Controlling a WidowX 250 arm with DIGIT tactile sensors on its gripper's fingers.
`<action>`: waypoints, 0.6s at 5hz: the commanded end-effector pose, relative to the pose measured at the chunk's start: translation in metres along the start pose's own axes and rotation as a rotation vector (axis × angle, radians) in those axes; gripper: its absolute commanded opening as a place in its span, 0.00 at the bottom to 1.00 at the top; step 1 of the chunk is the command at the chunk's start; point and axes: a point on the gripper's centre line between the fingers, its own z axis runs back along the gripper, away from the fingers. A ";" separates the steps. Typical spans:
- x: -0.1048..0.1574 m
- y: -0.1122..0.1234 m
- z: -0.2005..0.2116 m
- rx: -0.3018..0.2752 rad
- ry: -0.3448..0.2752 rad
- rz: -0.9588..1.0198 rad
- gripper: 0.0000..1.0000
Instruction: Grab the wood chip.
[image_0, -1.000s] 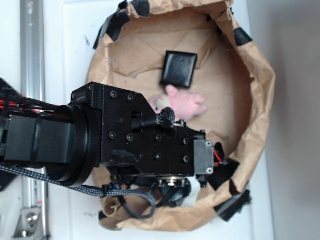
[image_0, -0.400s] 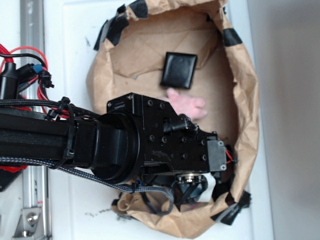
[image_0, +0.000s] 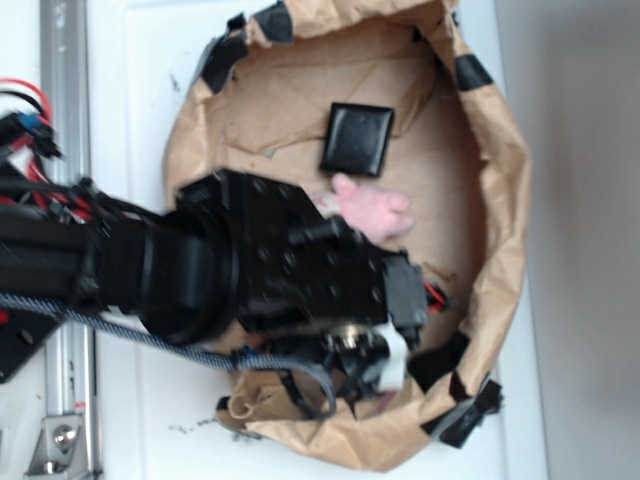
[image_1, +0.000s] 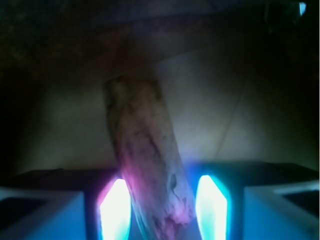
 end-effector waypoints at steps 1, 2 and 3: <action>-0.026 0.010 0.030 0.015 0.060 0.286 0.00; -0.036 0.017 0.061 0.015 0.035 0.402 0.00; -0.025 0.018 0.072 0.040 0.031 0.325 1.00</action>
